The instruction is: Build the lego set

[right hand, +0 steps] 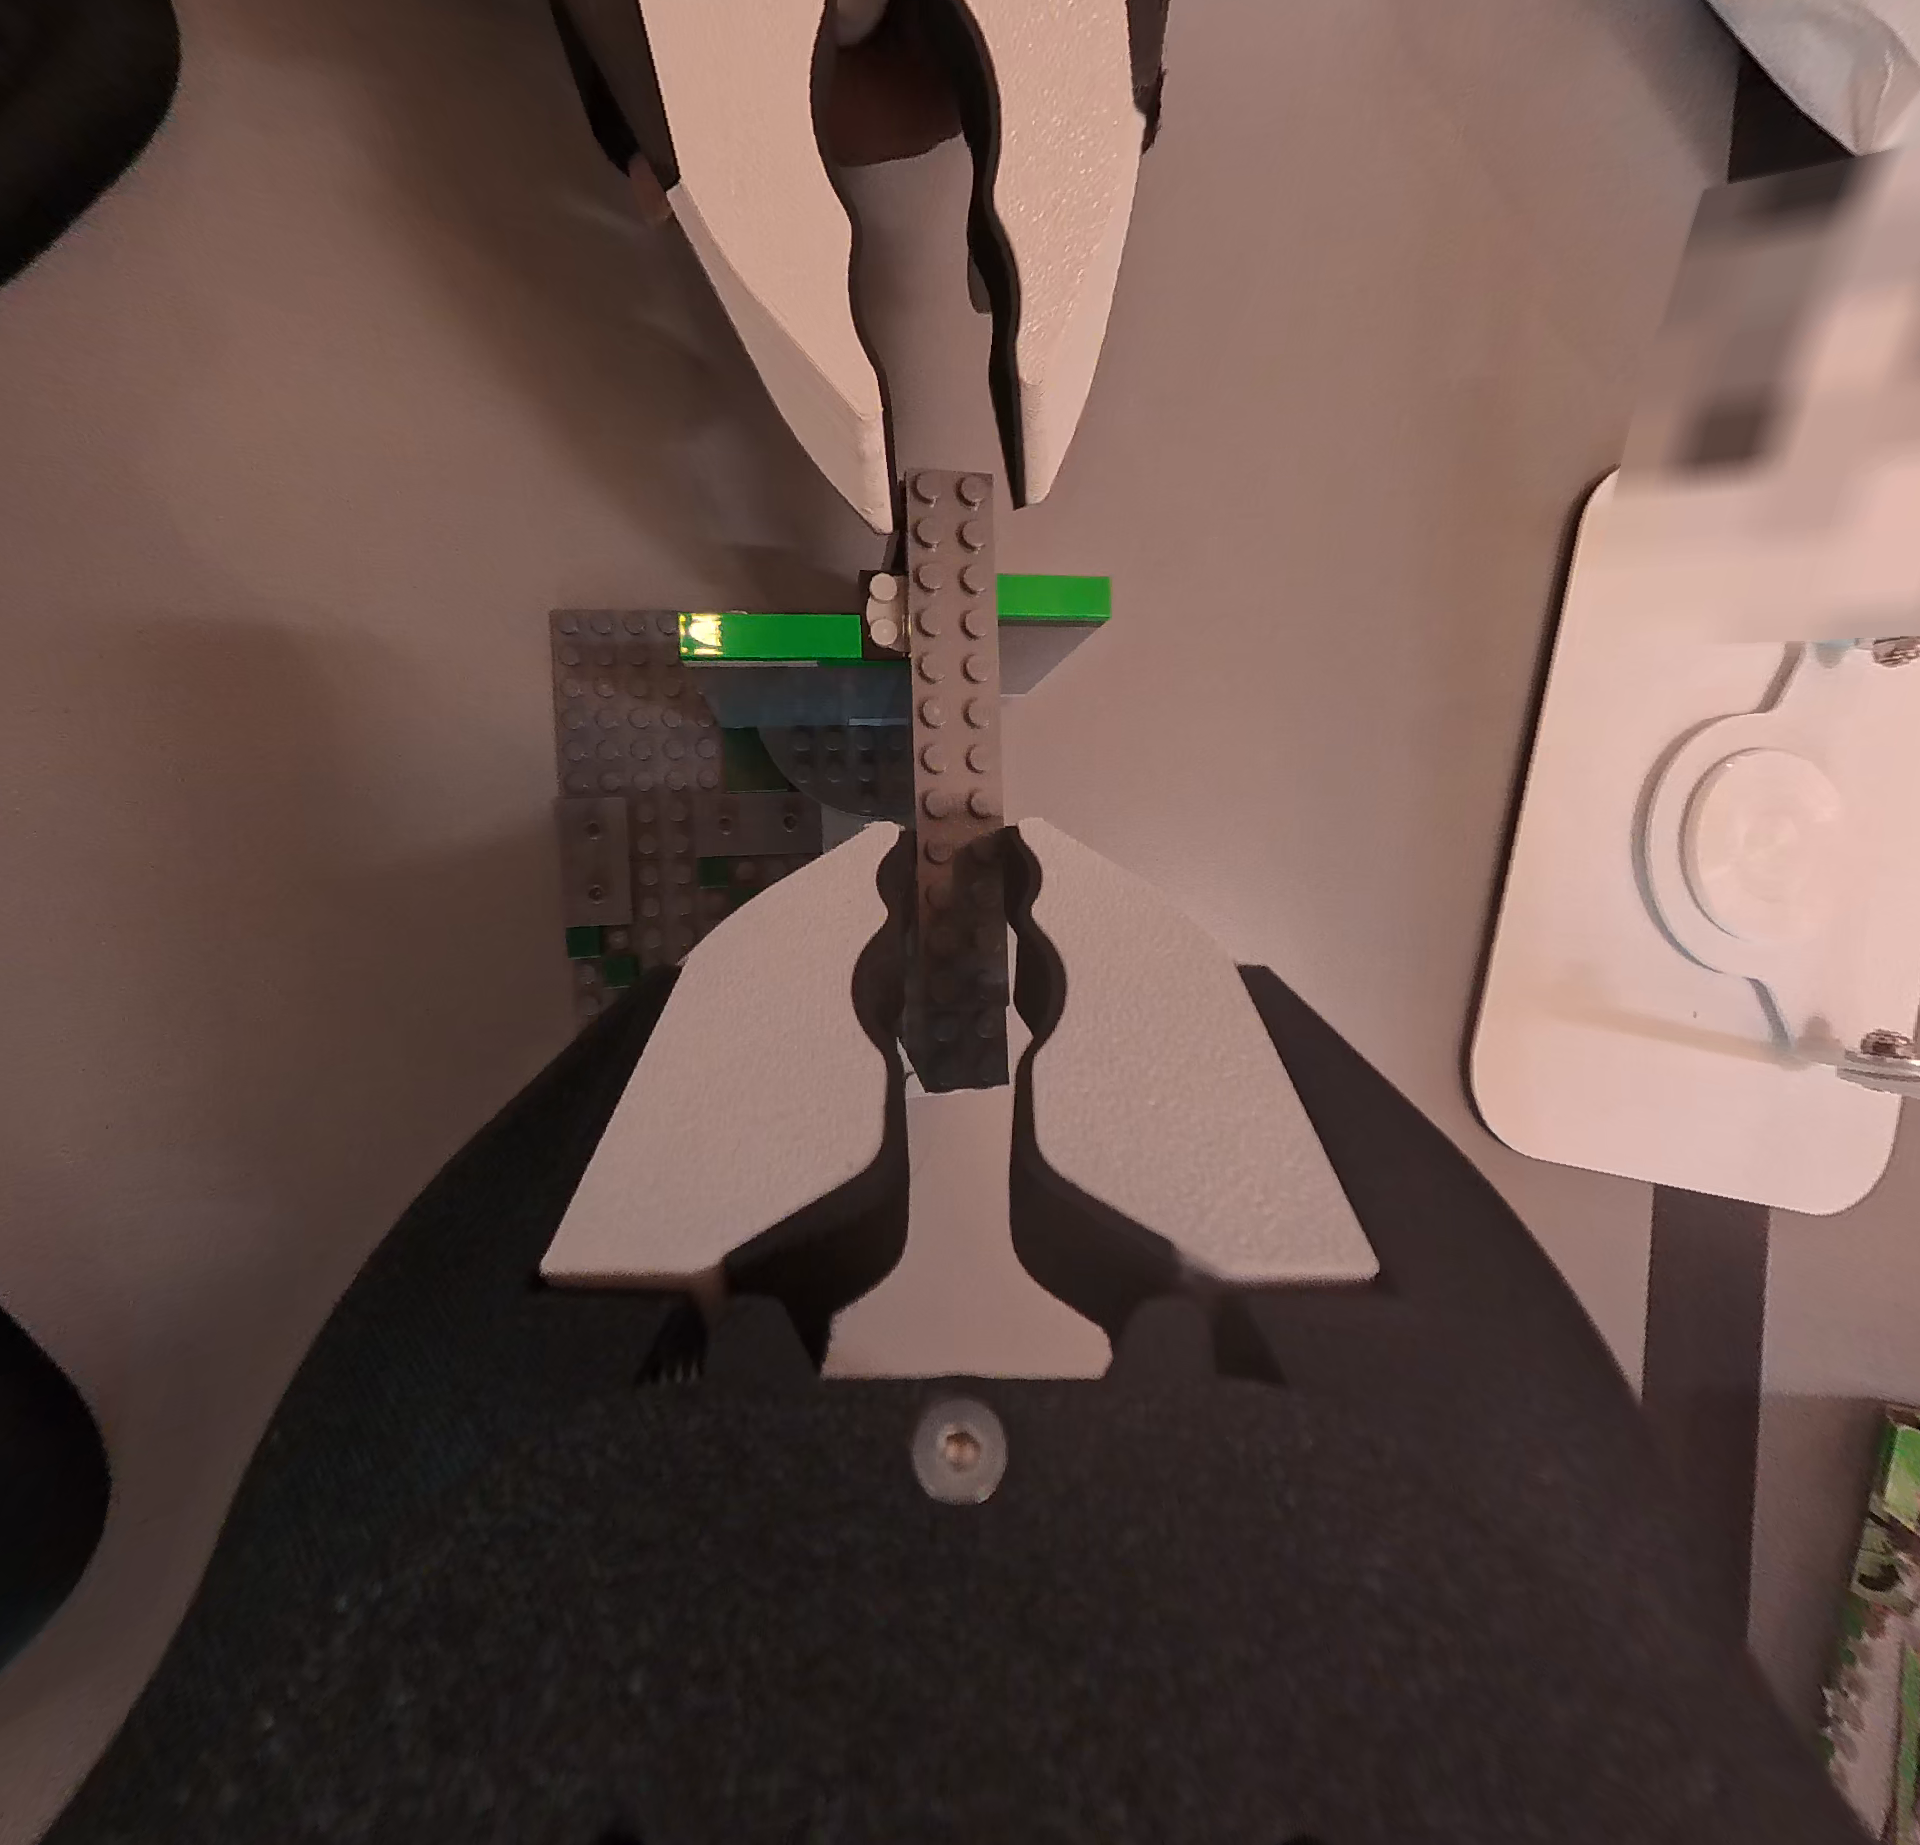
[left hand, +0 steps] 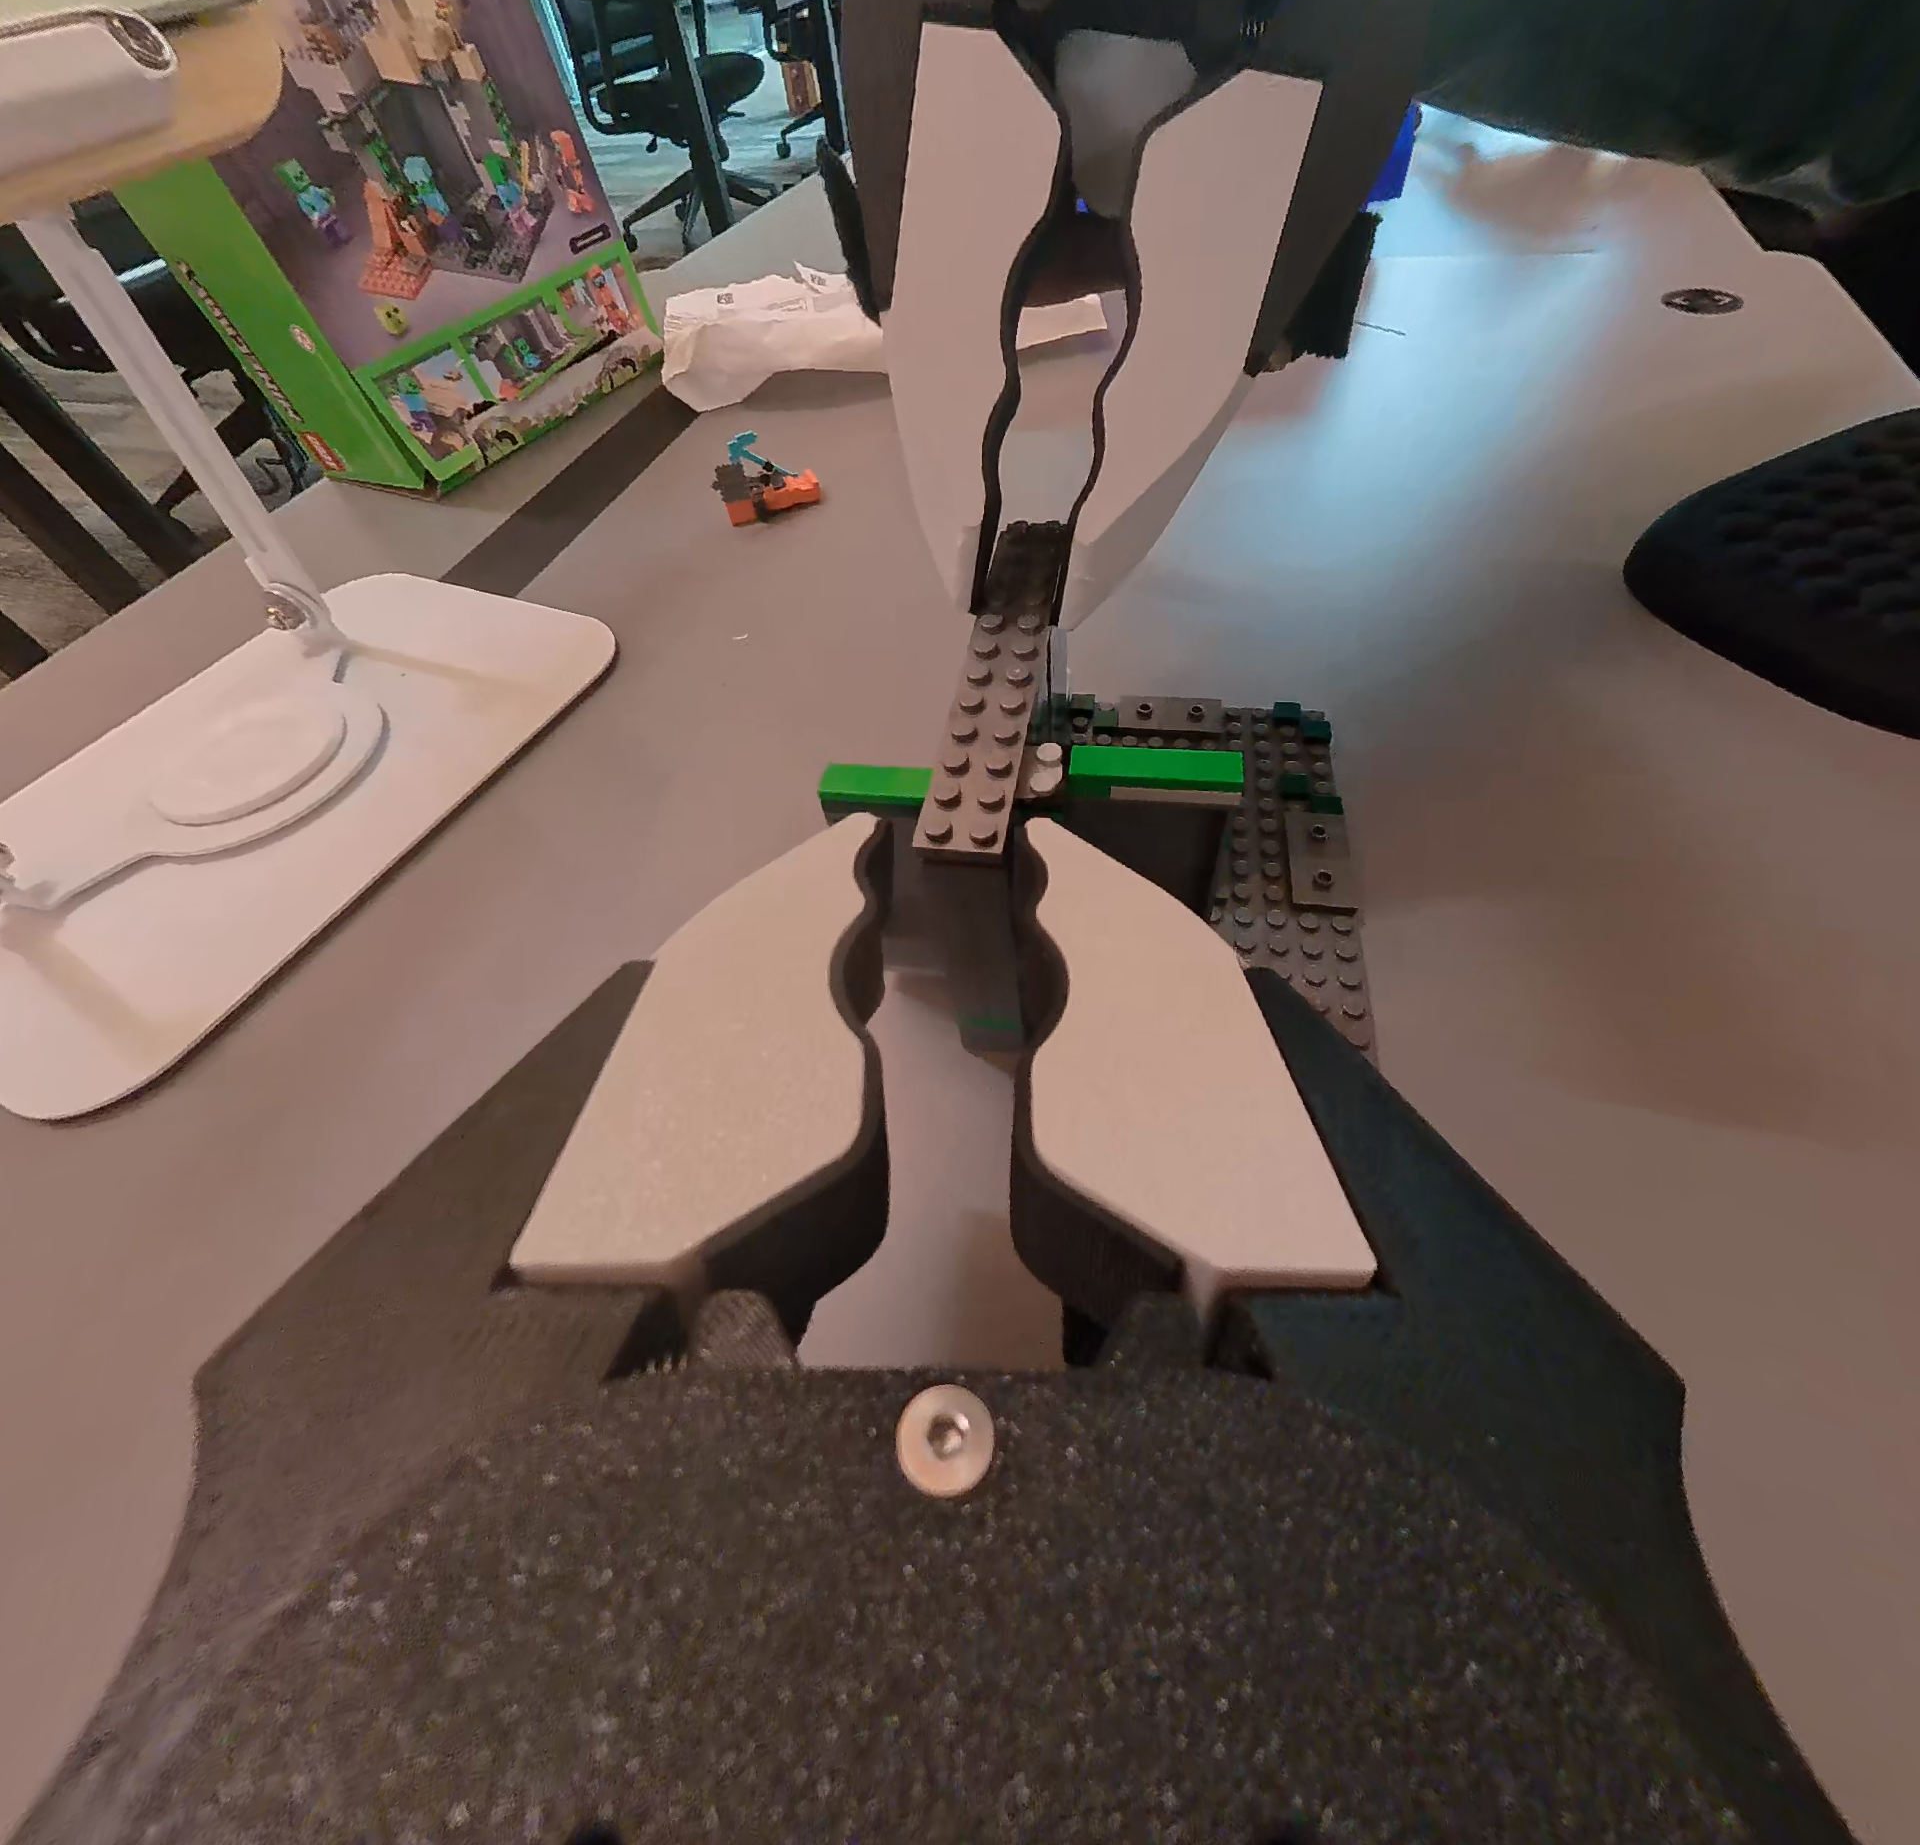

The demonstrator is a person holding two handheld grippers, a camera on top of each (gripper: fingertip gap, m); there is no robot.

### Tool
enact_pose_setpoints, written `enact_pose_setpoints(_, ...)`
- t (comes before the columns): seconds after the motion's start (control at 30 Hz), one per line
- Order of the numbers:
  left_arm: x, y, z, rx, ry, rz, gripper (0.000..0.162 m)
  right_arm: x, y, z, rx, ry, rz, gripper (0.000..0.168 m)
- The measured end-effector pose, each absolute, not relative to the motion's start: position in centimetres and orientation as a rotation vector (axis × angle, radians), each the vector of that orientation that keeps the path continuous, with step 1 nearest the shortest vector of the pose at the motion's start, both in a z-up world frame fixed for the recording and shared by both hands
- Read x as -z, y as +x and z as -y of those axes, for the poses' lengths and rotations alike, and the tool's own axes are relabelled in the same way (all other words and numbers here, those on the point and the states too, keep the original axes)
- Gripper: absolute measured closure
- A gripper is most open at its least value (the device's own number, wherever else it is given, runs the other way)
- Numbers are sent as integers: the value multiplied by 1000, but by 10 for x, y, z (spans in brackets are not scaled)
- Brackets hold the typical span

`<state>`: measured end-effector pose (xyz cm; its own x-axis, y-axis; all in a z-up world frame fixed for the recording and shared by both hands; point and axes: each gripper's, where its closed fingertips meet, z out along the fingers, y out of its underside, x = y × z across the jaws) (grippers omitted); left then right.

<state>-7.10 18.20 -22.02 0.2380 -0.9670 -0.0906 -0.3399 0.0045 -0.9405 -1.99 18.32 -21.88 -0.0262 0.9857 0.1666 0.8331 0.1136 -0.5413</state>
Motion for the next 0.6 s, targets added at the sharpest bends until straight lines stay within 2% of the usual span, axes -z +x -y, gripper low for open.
enact_pose_setpoints(0.6,221,-70,-181,801,-1527,-1290,145,217,-18,-184,-418,-1756,1888,151)
